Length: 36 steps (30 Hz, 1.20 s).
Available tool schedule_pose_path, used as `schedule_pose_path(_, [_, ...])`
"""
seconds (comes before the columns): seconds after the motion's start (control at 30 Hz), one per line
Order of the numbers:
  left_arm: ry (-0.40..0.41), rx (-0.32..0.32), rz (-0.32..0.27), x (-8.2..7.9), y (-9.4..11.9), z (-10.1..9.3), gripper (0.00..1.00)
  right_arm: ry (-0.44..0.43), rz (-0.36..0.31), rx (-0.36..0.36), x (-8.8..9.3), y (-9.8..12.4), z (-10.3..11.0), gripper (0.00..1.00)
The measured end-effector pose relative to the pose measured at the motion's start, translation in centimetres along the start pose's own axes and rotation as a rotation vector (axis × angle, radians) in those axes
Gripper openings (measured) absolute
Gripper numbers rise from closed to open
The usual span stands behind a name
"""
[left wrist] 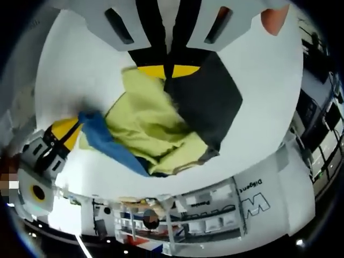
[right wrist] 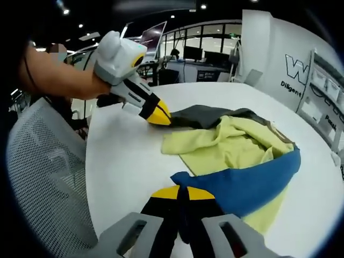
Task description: Fold the garment on the visible template until the final outline fits inside the template.
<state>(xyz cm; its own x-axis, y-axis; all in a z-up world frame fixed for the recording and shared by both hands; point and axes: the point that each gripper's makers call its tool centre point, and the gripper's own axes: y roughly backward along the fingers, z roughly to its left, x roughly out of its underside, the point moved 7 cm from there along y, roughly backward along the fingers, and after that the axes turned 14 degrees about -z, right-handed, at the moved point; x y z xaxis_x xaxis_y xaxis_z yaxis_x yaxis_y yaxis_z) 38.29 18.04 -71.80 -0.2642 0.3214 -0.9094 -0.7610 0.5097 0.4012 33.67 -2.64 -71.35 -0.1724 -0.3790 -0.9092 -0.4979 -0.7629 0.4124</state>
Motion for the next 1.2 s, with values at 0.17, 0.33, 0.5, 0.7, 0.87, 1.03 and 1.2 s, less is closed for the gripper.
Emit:
schedule_pose_path(0.17, [0.030,-0.043,-0.038,-1.5,0.4,1.6,0.00,0.003,-0.052,0.045,-2.0,0.8,-1.5,0.00])
schedule_pose_path(0.33, [0.065,-0.095,-0.076,-2.9,0.8,3.8,0.00,0.004,-0.086,0.102,-3.5,1.7,-3.8,0.00])
schedule_pose_path(0.5, [0.088,-0.141,-0.111,-4.3,1.3,5.9,0.00,-0.003,-0.133,0.177,-5.0,3.1,-6.5,0.00])
schedule_pose_path(0.7, [0.119,-0.190,-0.134,-5.1,1.6,8.2,0.00,-0.016,-0.164,0.252,-5.8,4.5,-9.5,0.00])
schedule_pose_path(0.87, [0.144,-0.219,-0.143,-5.5,1.7,9.8,0.00,-0.025,-0.175,0.312,-5.9,5.8,-11.8,0.00])
schedule_pose_path(1.03, [0.169,-0.254,-0.151,-6.0,1.7,11.9,0.00,-0.039,-0.183,0.386,-5.7,7.6,-14.7,0.00])
schedule_pose_path(1.2, [0.178,-0.291,-0.139,-6.1,1.7,13.9,0.00,-0.028,-0.181,0.450,-5.4,9.6,-17.6,0.00])
